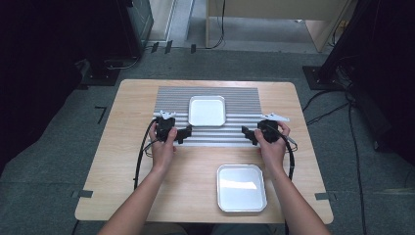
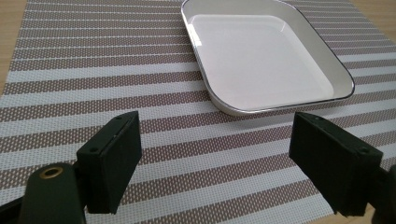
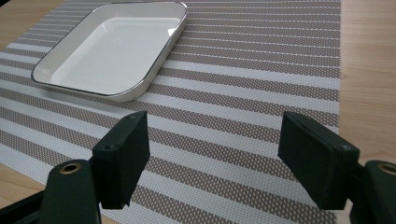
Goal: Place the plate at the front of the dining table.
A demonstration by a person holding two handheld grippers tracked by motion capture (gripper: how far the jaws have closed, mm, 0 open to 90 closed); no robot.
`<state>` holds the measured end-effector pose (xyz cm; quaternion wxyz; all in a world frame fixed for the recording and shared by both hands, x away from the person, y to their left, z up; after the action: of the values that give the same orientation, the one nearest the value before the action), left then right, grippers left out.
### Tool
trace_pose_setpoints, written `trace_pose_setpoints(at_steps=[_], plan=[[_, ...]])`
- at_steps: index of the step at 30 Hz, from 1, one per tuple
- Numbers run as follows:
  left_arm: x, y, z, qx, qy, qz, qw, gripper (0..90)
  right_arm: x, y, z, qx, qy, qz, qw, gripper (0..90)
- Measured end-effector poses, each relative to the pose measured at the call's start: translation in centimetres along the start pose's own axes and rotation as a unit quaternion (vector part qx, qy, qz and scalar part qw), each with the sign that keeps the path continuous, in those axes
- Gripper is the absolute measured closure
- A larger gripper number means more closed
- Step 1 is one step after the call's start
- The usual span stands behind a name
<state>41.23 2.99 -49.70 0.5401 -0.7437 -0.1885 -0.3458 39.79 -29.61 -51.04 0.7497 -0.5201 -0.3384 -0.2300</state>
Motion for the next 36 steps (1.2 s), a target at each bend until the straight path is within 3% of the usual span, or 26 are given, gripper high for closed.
trace_pose_setpoints(at_steps=[14,26,36], plan=[[-1.9,-2.2,0.7,-0.005,0.016,-0.013,0.9998,17.1,-1.7,-2.5,-0.9,-0.005,-0.005,-0.007,0.9999,24.2],[-3.6,-4.0,1.5,-0.009,0.032,-0.017,0.9993,16.3,-3.4,-5.1,-2.6,-0.011,0.005,-0.016,0.9998,23.4],[-4.8,-5.7,2.9,-0.011,0.024,-0.023,0.9994,14.7,-4.6,-7.2,-3.8,-0.026,0.012,-0.019,0.9994,22.9]])
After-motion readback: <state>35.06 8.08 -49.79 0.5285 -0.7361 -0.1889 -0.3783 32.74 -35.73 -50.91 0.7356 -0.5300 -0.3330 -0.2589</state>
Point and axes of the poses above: each handheld gripper's, and its own axes: y roughly forward along the jaws, x roughly out of its top, z roughly to its left, the point moved 3 cm from there along y, roughly forward along the jaws, and after that the axes turned 3 degrees about z, right-handed, at the moved point
